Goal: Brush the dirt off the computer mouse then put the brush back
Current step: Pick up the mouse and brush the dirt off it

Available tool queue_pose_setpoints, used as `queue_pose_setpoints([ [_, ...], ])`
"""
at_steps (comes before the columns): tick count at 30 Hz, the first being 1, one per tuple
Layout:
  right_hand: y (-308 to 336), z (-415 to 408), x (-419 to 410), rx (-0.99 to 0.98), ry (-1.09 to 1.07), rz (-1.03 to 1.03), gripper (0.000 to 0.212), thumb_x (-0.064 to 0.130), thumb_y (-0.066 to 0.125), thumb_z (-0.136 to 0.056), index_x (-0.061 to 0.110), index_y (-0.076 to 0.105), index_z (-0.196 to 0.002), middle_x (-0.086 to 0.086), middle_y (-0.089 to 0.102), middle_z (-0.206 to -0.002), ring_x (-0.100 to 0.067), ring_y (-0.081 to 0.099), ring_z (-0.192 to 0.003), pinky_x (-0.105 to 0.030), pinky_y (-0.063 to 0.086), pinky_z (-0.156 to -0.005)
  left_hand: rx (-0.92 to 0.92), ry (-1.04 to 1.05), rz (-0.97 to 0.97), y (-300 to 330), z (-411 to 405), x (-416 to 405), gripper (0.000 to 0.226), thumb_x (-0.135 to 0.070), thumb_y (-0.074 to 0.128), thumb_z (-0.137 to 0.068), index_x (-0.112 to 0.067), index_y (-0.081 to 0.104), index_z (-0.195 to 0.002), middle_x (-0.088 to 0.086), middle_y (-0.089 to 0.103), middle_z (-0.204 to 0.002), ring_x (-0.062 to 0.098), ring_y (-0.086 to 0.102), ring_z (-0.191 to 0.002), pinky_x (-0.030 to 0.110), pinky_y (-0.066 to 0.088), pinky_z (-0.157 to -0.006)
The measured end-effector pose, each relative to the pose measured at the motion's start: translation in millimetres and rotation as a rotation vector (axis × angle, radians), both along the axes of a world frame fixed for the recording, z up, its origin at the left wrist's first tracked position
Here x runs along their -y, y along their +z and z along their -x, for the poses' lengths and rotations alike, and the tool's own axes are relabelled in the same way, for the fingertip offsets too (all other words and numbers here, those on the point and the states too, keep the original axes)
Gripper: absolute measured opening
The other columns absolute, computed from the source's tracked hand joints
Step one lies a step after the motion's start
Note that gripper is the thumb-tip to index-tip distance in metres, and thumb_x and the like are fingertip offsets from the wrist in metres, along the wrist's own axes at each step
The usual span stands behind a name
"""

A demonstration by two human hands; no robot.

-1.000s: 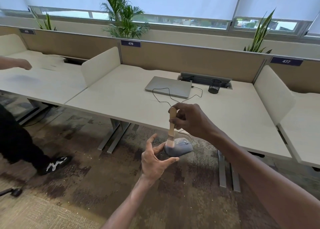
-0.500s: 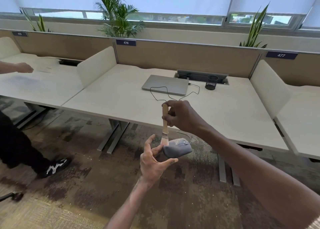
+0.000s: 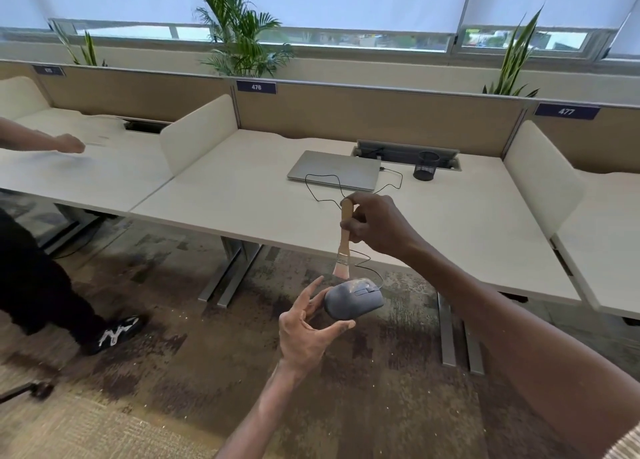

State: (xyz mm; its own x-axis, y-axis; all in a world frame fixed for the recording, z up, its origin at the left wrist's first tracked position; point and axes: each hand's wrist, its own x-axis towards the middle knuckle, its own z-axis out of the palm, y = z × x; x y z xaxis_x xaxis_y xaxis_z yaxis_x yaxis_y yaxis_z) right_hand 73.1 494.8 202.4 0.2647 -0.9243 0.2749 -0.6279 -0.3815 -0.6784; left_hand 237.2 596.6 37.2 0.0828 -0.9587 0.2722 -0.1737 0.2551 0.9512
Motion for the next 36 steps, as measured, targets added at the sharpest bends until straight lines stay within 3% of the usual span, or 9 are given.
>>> queue_pose_setpoints([
  [5,-4,15,-5,0.146,0.106,-0.085,0.027,-0.019,0.055,-0.088,0.004,0.062,-0.1,-0.022,0.071,-0.08,-0.032,0.074,-0.072,-0.04,0.064,-0.064,-0.066,0.037,-0.042,-9,-6,4,0.083,-0.03,0.1,-0.059,-0.013,0.066,-0.132,0.005,0.073,-0.124,0.02,0.071,-0.115,0.051,0.058,-0.097],
  [8,-8,20,-9,0.117,0.142,-0.086,0.033,-0.022,0.051,-0.084,0.006,0.063,-0.096,-0.016,0.072,-0.076,-0.034,0.073,-0.071,-0.042,0.064,-0.064,-0.092,0.038,-0.046,-9,-6,4,0.081,-0.039,0.099,-0.056,-0.018,0.069,-0.128,0.003,0.074,-0.121,0.021,0.072,-0.113,0.049,0.058,-0.096],
  [10,-10,20,-10,0.099,0.149,-0.072,0.036,-0.025,0.047,-0.08,0.005,0.062,-0.094,-0.013,0.071,-0.074,-0.034,0.072,-0.07,-0.043,0.064,-0.064,-0.097,0.032,-0.038,-6,-5,4,0.079,-0.043,0.099,-0.055,-0.024,0.069,-0.126,-0.004,0.076,-0.116,0.018,0.074,-0.109,0.041,0.06,-0.094],
  [14,-11,16,-8,0.094,0.127,-0.019,0.033,-0.025,0.048,-0.08,0.002,0.061,-0.092,-0.015,0.07,-0.075,-0.033,0.072,-0.069,-0.049,0.062,-0.065,-0.103,0.014,-0.028,-1,-3,1,0.075,-0.034,0.098,-0.055,-0.025,0.069,-0.124,-0.019,0.075,-0.11,0.015,0.075,-0.105,0.027,0.06,-0.089],
  [17,-11,15,-6,0.1,0.093,0.018,0.03,-0.024,0.05,-0.082,0.0,0.061,-0.094,-0.018,0.07,-0.077,-0.034,0.071,-0.069,-0.051,0.06,-0.065,-0.105,0.007,-0.023,-1,-2,1,0.075,-0.029,0.098,-0.055,-0.023,0.068,-0.124,-0.02,0.075,-0.108,0.014,0.075,-0.103,0.024,0.06,-0.087],
  [23,-2,19,-3,0.129,0.079,0.031,0.03,-0.024,0.05,-0.084,0.001,0.061,-0.097,-0.017,0.072,-0.082,-0.026,0.073,-0.071,-0.041,0.063,-0.065,-0.102,0.017,-0.029,0,-3,3,0.074,-0.035,0.099,-0.055,-0.031,0.069,-0.123,-0.014,0.076,-0.111,0.018,0.075,-0.104,0.029,0.06,-0.089],
  [26,2,21,-4,0.085,0.128,-0.003,0.032,-0.024,0.049,-0.085,0.003,0.061,-0.097,-0.019,0.072,-0.083,-0.026,0.074,-0.073,-0.038,0.064,-0.065,-0.118,0.013,-0.04,-1,-4,3,0.078,-0.039,0.1,-0.055,-0.026,0.069,-0.126,-0.007,0.076,-0.115,0.02,0.074,-0.108,0.036,0.06,-0.092],
  [30,0,16,-4,0.016,0.141,-0.015,0.026,-0.021,0.05,-0.087,0.0,0.061,-0.1,-0.019,0.071,-0.081,-0.032,0.073,-0.073,-0.042,0.063,-0.066,-0.091,0.004,-0.032,0,-2,2,0.084,-0.042,0.099,-0.055,-0.016,0.068,-0.129,-0.004,0.075,-0.119,0.018,0.073,-0.112,0.044,0.059,-0.094],
  [36,1,2,0,0.009,0.075,0.025,0.019,-0.012,0.059,-0.089,-0.001,0.063,-0.103,-0.016,0.072,-0.078,-0.027,0.072,-0.065,-0.051,0.061,-0.065,-0.088,-0.005,-0.032,-1,-2,-1,0.082,-0.035,0.099,-0.056,-0.014,0.068,-0.129,-0.006,0.075,-0.117,0.017,0.074,-0.11,0.039,0.06,-0.093],
])
